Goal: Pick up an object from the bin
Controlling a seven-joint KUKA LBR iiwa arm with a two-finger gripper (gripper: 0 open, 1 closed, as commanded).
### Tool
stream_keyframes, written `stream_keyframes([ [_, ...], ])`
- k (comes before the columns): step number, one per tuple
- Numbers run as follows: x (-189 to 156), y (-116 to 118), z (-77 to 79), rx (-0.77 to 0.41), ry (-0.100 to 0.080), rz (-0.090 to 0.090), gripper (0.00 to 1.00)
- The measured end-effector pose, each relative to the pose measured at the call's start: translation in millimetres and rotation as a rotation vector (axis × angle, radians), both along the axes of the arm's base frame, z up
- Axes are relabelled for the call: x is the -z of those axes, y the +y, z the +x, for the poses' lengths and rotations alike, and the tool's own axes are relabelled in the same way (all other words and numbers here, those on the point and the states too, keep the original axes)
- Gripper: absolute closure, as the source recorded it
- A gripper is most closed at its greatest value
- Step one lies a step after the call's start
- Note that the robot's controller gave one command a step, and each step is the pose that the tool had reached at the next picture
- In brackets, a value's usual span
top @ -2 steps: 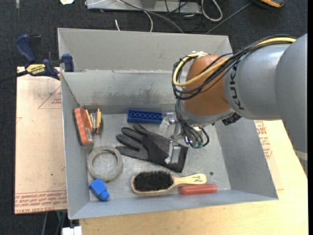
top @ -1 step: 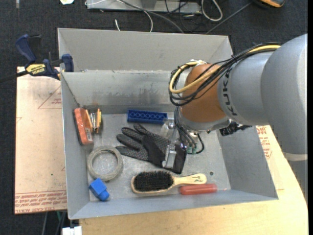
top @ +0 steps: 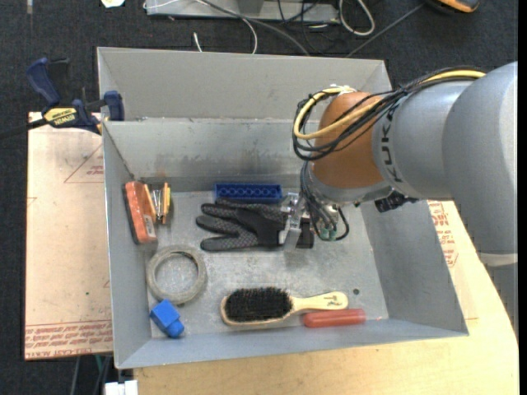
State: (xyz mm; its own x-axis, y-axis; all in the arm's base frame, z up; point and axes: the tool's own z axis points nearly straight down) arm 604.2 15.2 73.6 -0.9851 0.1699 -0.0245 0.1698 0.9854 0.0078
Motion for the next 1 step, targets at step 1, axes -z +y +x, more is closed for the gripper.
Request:
stream_keyframes([
  [1, 0.0, 0.0, 0.0, 0.000, 0.000, 0.000, 1.00],
])
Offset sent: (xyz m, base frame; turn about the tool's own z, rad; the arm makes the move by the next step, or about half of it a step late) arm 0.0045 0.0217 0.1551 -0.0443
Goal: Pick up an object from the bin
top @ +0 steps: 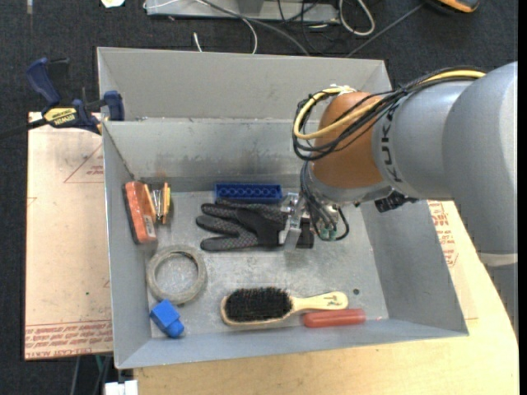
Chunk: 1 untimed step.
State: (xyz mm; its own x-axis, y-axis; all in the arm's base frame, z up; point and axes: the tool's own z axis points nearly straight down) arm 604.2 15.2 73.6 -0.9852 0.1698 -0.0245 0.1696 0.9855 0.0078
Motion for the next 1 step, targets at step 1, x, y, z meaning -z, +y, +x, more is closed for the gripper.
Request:
stream_keyframes([
  [1, -69.8, 10.5, -0.6, -0.022, 0.007, 0.000, 1.00],
])
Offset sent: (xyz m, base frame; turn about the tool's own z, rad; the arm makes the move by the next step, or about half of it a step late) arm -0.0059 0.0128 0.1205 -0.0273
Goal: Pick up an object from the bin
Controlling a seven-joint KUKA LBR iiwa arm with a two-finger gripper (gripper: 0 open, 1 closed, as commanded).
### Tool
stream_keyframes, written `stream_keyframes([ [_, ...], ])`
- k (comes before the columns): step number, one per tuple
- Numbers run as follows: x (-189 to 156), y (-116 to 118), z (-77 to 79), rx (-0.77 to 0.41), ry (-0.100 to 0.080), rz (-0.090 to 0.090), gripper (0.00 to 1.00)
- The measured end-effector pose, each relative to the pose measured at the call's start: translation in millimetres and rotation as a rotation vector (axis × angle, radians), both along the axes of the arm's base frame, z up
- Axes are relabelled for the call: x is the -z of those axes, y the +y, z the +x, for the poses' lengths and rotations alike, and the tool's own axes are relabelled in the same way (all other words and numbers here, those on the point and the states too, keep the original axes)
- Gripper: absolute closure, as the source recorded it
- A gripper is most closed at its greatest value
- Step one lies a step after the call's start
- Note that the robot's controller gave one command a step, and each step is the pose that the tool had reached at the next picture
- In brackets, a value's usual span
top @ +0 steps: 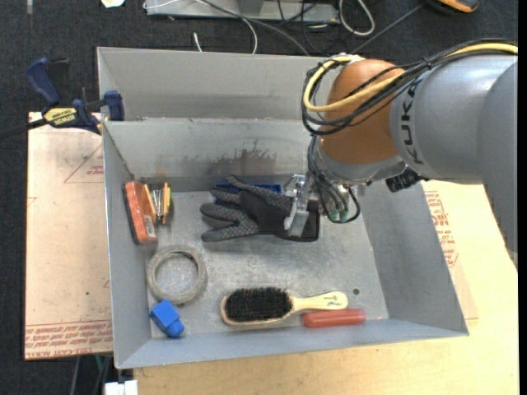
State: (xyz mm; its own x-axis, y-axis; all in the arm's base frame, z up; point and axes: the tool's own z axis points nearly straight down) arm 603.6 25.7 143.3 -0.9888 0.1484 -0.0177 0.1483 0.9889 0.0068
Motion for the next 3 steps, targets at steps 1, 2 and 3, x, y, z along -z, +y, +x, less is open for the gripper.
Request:
stream_keyframes([
  [1, -50.6, 3.0, -4.6, -0.007, 0.001, 0.000, 1.00],
  [2, -50.6, 3.0, -4.6, -0.007, 0.001, -0.001, 1.00],
  [3, -9.3, 22.9, 12.3, -0.125, -0.003, -0.003, 1.00],
])
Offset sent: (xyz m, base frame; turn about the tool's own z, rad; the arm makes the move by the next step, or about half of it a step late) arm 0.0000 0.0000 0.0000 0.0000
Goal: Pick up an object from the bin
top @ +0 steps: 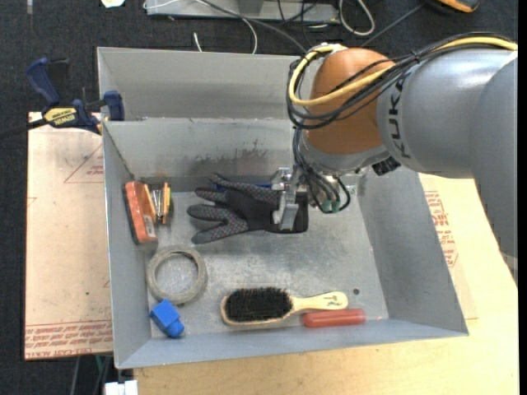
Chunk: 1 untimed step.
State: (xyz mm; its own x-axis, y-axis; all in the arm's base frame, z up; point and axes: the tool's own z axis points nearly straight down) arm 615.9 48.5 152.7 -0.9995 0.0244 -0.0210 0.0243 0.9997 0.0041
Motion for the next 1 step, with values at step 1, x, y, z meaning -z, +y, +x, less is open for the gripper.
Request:
stream_keyframes([
  [1, -45.7, -1.3, -9.4, 0.028, 0.008, 0.001, 1.00],
])
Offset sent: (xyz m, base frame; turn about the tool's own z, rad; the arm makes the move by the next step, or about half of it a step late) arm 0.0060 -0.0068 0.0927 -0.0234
